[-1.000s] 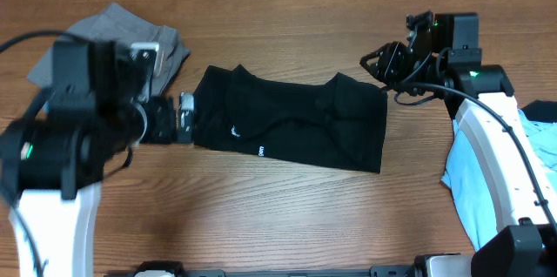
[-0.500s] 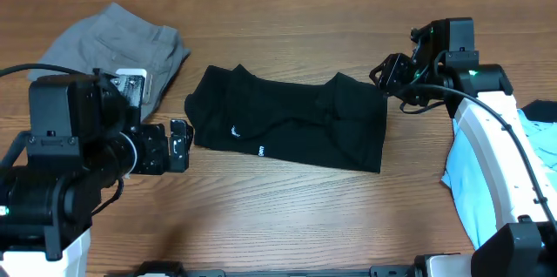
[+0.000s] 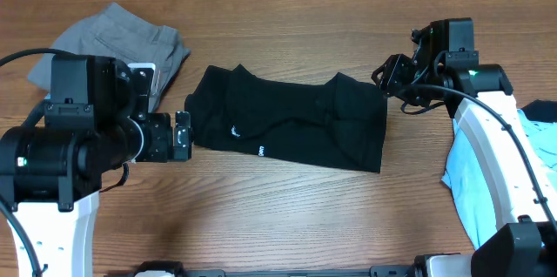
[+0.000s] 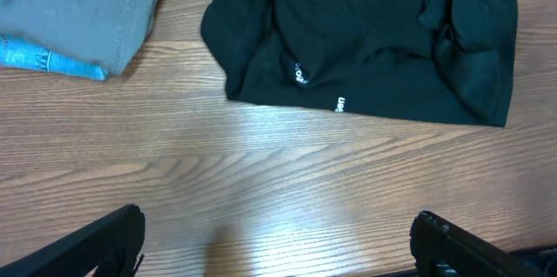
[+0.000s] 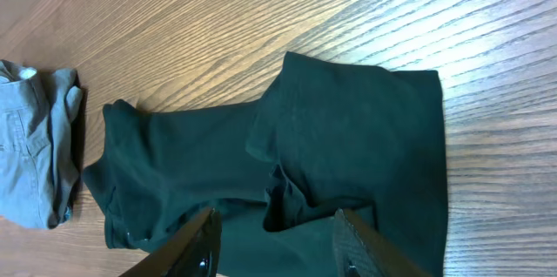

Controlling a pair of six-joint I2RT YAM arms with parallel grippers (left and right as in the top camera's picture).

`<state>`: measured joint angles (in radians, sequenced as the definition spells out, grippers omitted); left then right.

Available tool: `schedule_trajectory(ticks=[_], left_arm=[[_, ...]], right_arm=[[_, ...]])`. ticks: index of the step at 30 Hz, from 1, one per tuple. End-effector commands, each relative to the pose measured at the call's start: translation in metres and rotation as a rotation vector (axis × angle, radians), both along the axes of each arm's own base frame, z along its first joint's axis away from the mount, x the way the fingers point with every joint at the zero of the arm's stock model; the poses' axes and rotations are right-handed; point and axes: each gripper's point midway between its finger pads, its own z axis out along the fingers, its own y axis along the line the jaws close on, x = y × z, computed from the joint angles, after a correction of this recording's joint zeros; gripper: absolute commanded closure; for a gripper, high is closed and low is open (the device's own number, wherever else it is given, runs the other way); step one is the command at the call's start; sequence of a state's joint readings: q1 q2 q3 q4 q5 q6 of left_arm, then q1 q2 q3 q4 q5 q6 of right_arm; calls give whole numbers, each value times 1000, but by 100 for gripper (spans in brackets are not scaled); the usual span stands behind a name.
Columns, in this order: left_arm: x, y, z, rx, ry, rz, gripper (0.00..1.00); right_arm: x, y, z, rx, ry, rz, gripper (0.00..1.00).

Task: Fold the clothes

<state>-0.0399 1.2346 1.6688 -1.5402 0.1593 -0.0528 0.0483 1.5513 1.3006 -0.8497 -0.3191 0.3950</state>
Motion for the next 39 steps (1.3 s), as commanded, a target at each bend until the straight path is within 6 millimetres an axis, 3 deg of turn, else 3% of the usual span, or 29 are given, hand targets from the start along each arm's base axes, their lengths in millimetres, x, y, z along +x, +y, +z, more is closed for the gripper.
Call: schedule_trajectory(ticks=[1, 21, 39], left_arm=[[1, 1, 2, 7, -4, 9, 0], [-45, 3, 34, -14, -154, 33, 0], [-47, 3, 35, -15, -159, 32, 0]], right_arm=[[3, -2, 4, -16, -18, -2, 54], [3, -2, 4, -16, -17, -2, 54], [3, -2, 3, -16, -15, -2, 54]])
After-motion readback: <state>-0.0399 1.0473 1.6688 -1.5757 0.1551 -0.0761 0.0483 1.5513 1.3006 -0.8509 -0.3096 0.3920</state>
